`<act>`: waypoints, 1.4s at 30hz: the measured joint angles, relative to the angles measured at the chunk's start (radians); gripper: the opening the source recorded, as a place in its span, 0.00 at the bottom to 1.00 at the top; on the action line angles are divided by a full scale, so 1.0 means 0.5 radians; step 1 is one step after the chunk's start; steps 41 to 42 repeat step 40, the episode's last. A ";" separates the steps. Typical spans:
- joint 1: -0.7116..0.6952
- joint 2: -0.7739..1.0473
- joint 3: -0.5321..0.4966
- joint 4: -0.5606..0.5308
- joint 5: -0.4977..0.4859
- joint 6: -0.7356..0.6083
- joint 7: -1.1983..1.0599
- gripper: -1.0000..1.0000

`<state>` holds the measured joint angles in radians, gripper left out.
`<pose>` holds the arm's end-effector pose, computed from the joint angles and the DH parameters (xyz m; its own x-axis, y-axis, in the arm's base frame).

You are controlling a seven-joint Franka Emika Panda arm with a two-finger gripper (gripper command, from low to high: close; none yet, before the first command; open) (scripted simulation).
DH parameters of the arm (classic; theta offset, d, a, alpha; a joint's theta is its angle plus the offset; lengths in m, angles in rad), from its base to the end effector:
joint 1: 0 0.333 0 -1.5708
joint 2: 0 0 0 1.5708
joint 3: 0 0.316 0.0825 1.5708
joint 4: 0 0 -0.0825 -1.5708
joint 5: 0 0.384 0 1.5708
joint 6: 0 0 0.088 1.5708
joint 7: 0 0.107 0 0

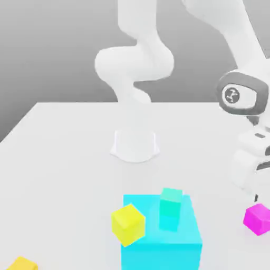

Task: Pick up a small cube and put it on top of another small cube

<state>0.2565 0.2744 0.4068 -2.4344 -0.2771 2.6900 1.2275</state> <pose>0.3754 0.3139 0.2038 0.9460 -0.3234 0.0200 -0.3233 -0.9462 -0.0077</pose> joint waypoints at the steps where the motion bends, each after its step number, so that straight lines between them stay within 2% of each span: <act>1: 0.036 0.072 -0.027 0.008 -0.041 0.044 0.036 0.50; 4: 0.170 0.290 -0.177 0.054 -0.189 0.196 0.151 0.50; 5: 0.211 0.354 -0.228 0.069 -0.235 0.243 0.187 0.00; 12: 0.221 0.365 -0.238 0.072 -0.246 0.255 0.196 0.00; 16: 0.087 0.121 -0.063 0.010 -0.048 0.077 0.047 0.00; 18: 0.018 -0.020 -0.043 -0.035 0.041 -0.016 -0.039 0.00; 26: -0.342 -0.594 -0.208 -0.251 0.362 -0.339 -0.436 0.00; 32: -0.423 -1.023 -0.425 -0.415 0.656 -0.570 -0.774 0.00; 36: -0.456 -0.868 -0.440 -0.496 0.659 -0.331 -0.792 0.00; 37: -0.459 -0.804 -0.439 -0.515 0.644 -0.248 -0.782 1.00; 42: -0.459 -0.804 -0.439 -0.515 0.644 -0.248 -0.782 1.00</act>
